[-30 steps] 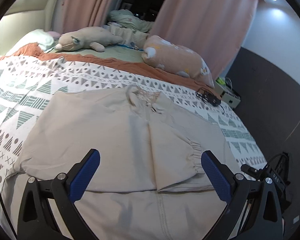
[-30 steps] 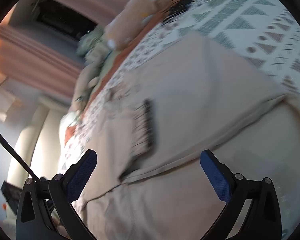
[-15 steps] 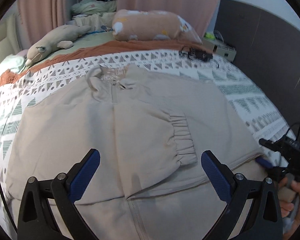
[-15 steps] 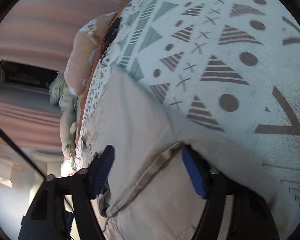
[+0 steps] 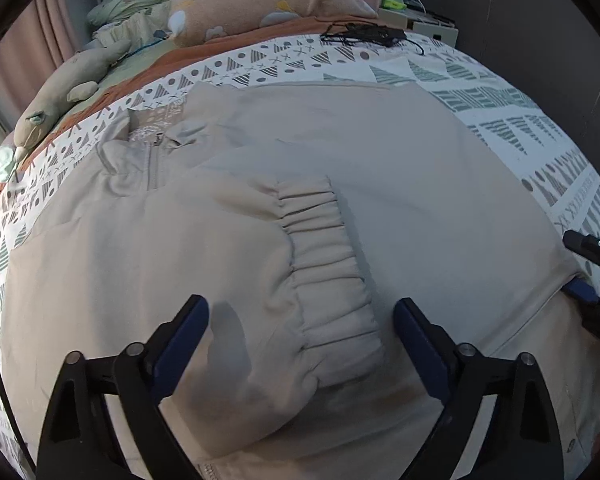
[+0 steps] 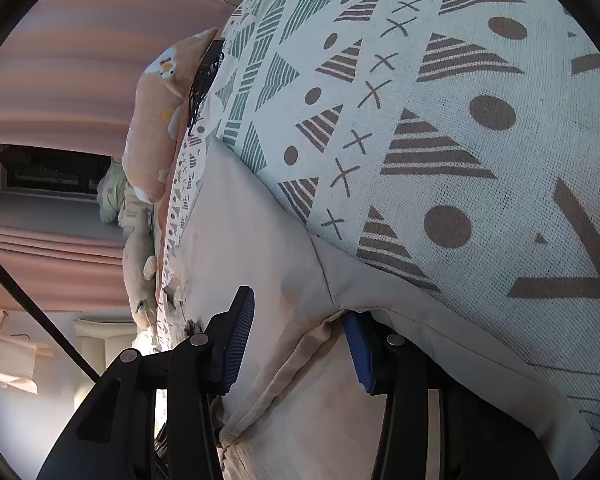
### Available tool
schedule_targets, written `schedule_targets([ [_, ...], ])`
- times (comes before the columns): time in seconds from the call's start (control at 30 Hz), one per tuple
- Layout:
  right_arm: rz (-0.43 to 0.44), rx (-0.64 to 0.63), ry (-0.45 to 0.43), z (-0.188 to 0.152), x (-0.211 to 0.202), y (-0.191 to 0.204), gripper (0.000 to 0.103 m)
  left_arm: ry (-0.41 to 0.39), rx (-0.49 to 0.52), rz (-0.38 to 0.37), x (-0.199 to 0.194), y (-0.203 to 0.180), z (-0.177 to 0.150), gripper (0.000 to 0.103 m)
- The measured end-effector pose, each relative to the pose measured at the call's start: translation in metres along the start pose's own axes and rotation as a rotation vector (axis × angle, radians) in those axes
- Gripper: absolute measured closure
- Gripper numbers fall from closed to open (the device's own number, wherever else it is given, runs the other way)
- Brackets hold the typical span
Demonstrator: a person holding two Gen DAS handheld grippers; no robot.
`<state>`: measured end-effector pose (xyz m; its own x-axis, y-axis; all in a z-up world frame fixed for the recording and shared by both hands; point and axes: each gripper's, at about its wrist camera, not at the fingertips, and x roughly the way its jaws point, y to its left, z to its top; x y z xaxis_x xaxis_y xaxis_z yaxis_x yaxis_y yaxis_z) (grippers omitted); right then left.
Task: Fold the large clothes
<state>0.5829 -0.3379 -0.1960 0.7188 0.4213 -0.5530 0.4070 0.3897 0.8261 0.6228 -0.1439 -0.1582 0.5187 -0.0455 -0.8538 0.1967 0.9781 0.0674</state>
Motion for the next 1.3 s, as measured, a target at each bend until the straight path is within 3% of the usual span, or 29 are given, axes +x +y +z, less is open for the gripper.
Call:
schedule_targets([
  [0.03,0.002,0.003,0.0,0.0,-0.004,-0.003,0.06,0.013,0.01,0.018,0.004,0.0,0.0,0.021],
  [0.13,0.0,-0.001,0.002,0.0,-0.006,-0.005,0.061,0.008,0.007,0.052,0.003,0.012,0.0,0.021],
  [0.2,0.002,-0.003,0.005,0.0,-0.008,-0.005,0.061,-0.003,0.003,0.126,-0.002,0.024,-0.002,0.021],
  [0.63,-0.002,0.002,0.001,-0.003,-0.01,-0.006,0.061,0.01,-0.151,0.291,-0.043,0.135,-0.036,0.021],
  [0.73,-0.005,-0.001,0.001,-0.003,-0.01,-0.005,0.061,-0.024,-0.239,0.274,-0.055,0.159,-0.038,0.021],
  [0.83,-0.006,0.001,0.001,-0.003,-0.01,-0.005,0.061,-0.029,-0.258,0.248,-0.056,0.165,-0.037,0.021],
  [0.97,-0.008,0.006,0.002,-0.002,-0.009,-0.005,0.061,0.019,-0.214,0.24,-0.037,0.161,-0.039,0.021],
  [1.17,-0.008,0.005,0.01,0.001,-0.007,-0.005,0.061,0.1,-0.238,0.326,-0.005,0.184,-0.058,0.021],
  [1.3,-0.004,0.015,0.013,0.003,-0.006,-0.006,0.061,0.107,-0.27,0.289,0.001,0.202,-0.066,0.02],
])
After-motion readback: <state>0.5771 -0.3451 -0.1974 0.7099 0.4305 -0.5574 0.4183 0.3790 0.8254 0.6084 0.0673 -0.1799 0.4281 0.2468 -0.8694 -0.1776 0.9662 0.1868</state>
